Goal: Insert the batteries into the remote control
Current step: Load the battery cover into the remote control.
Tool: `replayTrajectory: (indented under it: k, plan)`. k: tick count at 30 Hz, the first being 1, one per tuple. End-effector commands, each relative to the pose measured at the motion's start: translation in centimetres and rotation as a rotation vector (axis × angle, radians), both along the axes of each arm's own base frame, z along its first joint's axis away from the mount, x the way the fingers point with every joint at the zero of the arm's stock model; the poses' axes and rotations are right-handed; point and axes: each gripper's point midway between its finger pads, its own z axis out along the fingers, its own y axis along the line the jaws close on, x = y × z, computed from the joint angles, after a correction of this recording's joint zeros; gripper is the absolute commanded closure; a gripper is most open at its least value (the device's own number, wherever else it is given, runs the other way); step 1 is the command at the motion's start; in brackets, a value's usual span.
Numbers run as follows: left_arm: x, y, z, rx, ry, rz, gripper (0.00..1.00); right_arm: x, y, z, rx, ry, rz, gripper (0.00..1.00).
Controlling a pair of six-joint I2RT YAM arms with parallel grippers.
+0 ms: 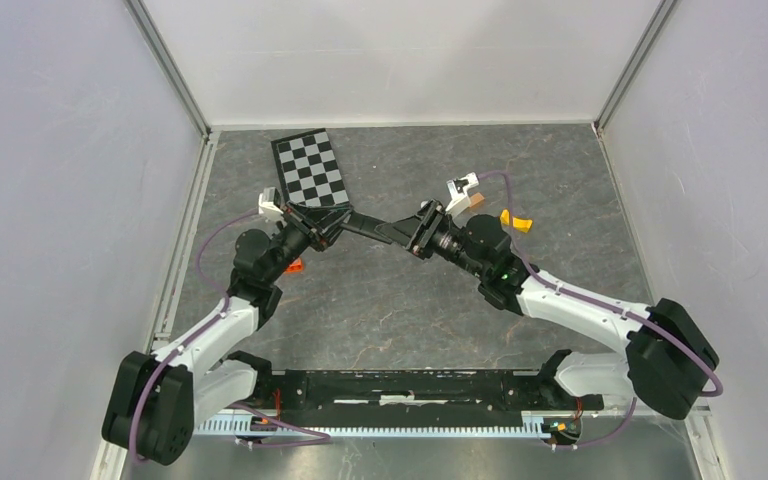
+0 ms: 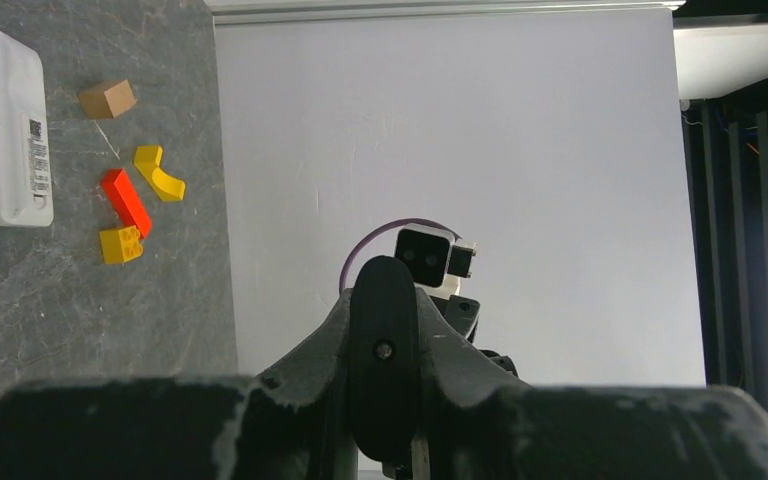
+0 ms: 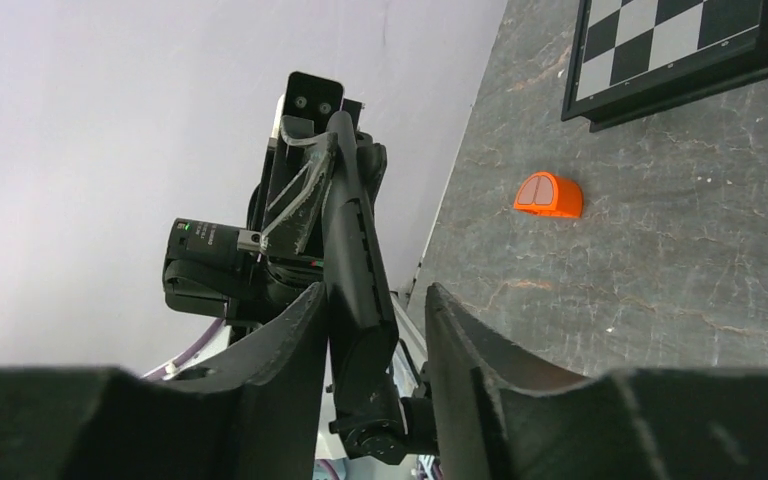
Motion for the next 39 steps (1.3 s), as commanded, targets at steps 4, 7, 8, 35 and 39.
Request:
replayTrajectory:
  k: [4, 7, 8, 35, 39]
  plan:
    - [-0.8, -1.0, 4.8, -0.020, -0.174, -0.075, 0.98, 0.2, -0.7, -0.6, -0.020, -0.015, -0.029, 0.66]
    - [-1.1, -1.1, 5.3, -0.011, -0.205, -0.086, 0.98, 0.2, -0.5, -2.0, -0.067, 0.014, -0.019, 0.67]
    - [-1.3, -1.2, 5.4, -0.007, -0.218, -0.094, 0.98, 0.2, -0.5, -2.3, -0.072, 0.020, -0.021, 0.67]
    - [-3.4, -3.8, 3.2, 0.202, -0.318, -0.241, 0.98, 0.7, 1.8, -2.9, -0.110, -0.155, 0.097, 0.67]
    - [-2.3, -3.1, 1.3, 0.320, -0.341, -0.196, 0.98, -1.1, -0.3, -3.1, -0.183, -0.259, 0.184, 0.35]
